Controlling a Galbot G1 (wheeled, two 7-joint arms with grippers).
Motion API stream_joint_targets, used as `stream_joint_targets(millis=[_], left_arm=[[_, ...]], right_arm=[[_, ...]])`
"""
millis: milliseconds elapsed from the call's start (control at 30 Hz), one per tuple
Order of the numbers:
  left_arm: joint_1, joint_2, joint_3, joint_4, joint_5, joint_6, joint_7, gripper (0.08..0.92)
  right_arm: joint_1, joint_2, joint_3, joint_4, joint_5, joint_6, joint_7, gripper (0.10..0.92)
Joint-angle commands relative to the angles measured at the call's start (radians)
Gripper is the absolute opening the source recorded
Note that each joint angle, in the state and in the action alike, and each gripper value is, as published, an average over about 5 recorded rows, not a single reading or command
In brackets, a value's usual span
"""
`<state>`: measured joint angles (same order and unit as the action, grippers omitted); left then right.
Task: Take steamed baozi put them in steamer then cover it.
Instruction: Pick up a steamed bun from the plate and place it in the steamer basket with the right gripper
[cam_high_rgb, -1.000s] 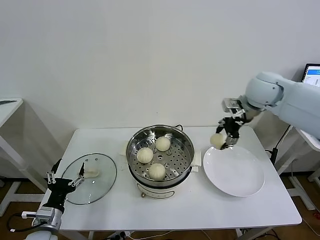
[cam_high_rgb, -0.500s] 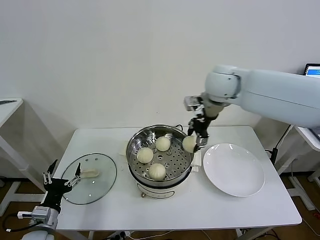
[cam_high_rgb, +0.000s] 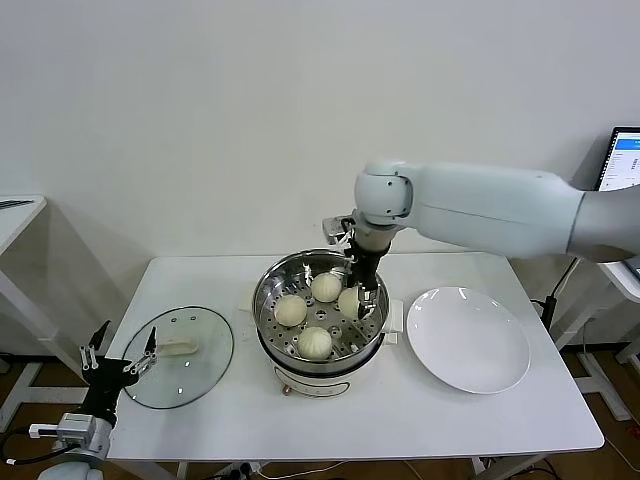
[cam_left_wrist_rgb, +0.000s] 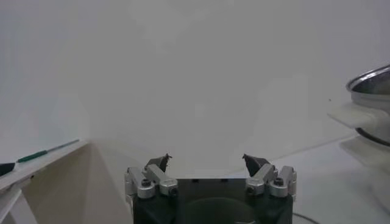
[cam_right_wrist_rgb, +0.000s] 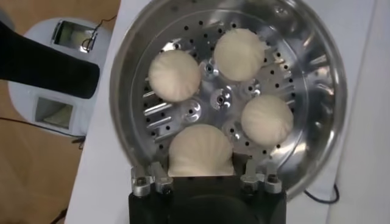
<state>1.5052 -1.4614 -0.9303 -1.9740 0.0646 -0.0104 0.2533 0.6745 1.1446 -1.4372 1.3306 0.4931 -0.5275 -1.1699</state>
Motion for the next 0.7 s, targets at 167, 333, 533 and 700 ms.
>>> stream_joint_targets(millis=[167, 333, 533, 700], left_arm=[[0.001, 0.000, -0.004, -0.001, -0.003, 0.001, 0.001, 0.823], [0.004, -0.002, -0.009, -0.005, -0.003, 0.000, 0.001, 0.823], [0.006, -0.003, -0.008, -0.009, -0.003, 0.000, 0.001, 0.823], [0.007, -0.006, -0.006, -0.008, -0.003, -0.002, 0.001, 0.823]], right_arm=[[-0.089, 0.063, 0.011, -0.084, -0.042, -0.007, 0.005, 0.679], [-0.103, 0.069, 0.017, -0.099, -0.051, -0.007, 0.006, 0.679], [-0.111, 0.072, 0.025, -0.103, -0.055, -0.007, 0.010, 0.680], [-0.115, 0.061, 0.048, -0.101, -0.062, -0.005, 0.016, 0.752]])
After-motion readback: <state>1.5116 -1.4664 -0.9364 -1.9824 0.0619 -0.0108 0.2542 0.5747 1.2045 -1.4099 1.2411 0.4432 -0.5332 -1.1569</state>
